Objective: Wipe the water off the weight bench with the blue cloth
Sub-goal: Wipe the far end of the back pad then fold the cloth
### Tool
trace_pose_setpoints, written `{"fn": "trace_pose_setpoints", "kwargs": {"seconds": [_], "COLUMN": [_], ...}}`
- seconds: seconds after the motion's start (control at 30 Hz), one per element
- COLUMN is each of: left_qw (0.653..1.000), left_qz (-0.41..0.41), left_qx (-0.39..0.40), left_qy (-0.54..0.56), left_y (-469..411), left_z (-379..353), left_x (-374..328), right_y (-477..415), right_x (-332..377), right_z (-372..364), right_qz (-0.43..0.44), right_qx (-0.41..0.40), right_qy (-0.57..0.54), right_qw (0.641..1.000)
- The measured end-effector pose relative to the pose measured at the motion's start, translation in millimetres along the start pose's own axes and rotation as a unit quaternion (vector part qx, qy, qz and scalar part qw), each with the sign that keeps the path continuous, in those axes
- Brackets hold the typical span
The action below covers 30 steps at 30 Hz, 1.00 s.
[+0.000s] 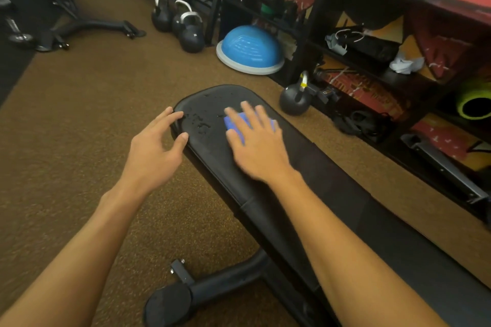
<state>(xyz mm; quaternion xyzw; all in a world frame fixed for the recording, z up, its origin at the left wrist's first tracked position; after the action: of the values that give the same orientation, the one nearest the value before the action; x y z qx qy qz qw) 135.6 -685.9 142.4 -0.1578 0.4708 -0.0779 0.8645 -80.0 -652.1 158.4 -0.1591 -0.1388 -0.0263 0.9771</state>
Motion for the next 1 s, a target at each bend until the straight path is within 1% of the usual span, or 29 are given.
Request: {"fn": "trace_pose_setpoints", "kwargs": {"seconds": [0.07, 0.1, 0.13, 0.17, 0.27, 0.3, 0.33, 0.4, 0.47, 0.53, 0.57, 0.6, 0.7, 0.73, 0.77, 0.83, 0.9, 0.97, 1.0], "left_qw": [1.0, 1.0, 1.0, 1.0, 1.0, 1.0, 1.0, 1.0, 1.0, 1.0, 0.999, 0.999, 0.998, 0.998, 0.997, 0.997, 0.998, 0.998, 0.997], "left_qz": [0.003, 0.006, 0.01, 0.013, 0.007, 0.004, 0.004, 0.006, 0.005, 0.011, 0.019, 0.028, 0.045, 0.05, 0.055, 0.059, 0.051, 0.049, 0.051], "left_qx": [-0.002, -0.001, 0.004, 0.01, 0.017, 0.018, 0.017, 0.014, 0.006, 0.005, 0.008, 0.013, 0.024, 0.026, 0.025, 0.017, -0.003, -0.013, -0.012], "left_qy": [0.009, 0.013, 0.017, 0.019, 0.014, 0.012, 0.011, 0.014, 0.02, 0.028, 0.028, 0.028, 0.033, 0.036, 0.039, 0.041, 0.04, 0.046, 0.049], "left_y": [-1, -1, -2, -2, 1, 1, 1, 2, 2, 1, 1, 1, 2, 2, 2, 1, -1, -4, -6], "left_z": [-1, -1, 0, 0, 2, 2, 2, 1, 1, 3, 5, 6, 9, 10, 11, 11, 11, 10, 10], "left_x": [1, 3, 4, 6, 9, 9, 9, 9, 9, 9, 9, 10, 14, 15, 15, 14, 14, 15, 15], "right_y": [30, 41, 42, 37, 2, -9, -15, -12, 13, 40, 44, 40, 3, -10, -20, -24, -5, 21, 28], "right_x": [17, 12, -1, -18, -57, -54, -41, -4, 24, 23, 10, -8, -49, -47, -36, 3, 39, 49, 40], "right_z": [3, 6, 9, 12, 14, 10, 6, -1, -2, 4, 7, 10, 11, 7, 1, -10, -14, -9, -6], "right_qz": [0.108, 0.138, 0.139, 0.11, -0.05, -0.077, -0.079, -0.027, 0.072, 0.152, 0.157, 0.131, -0.038, -0.072, -0.08, -0.033, 0.067, 0.161, 0.172], "right_qx": [0.013, 0.023, 0.031, 0.034, 0.007, 0.0, -0.004, 0.003, 0.014, 0.026, 0.03, 0.028, 0.002, -0.002, -0.005, -0.002, 0.006, 0.018, 0.019], "right_qy": [-0.025, -0.03, -0.03, -0.022, 0.009, 0.018, 0.021, 0.011, -0.016, -0.041, -0.042, -0.031, 0.004, 0.014, 0.02, 0.01, -0.015, -0.039, -0.051], "right_qw": [0.994, 0.99, 0.989, 0.993, 0.999, 0.997, 0.997, 1.0, 0.997, 0.987, 0.986, 0.991, 0.999, 0.997, 0.997, 0.999, 0.998, 0.986, 0.984]}}
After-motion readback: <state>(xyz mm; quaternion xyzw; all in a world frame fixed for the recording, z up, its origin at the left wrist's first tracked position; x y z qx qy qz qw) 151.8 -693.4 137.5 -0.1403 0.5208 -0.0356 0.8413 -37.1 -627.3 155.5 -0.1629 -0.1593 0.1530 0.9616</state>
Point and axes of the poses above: each hand's wrist, its own y-axis away from the middle knuckle, its own z-axis out of the back of the hand, x = y × z, the point moved 4 cm from there along -y, towards the middle knuckle, and after that the axes turned 12 degrees about -x, right-handed, at the moved point
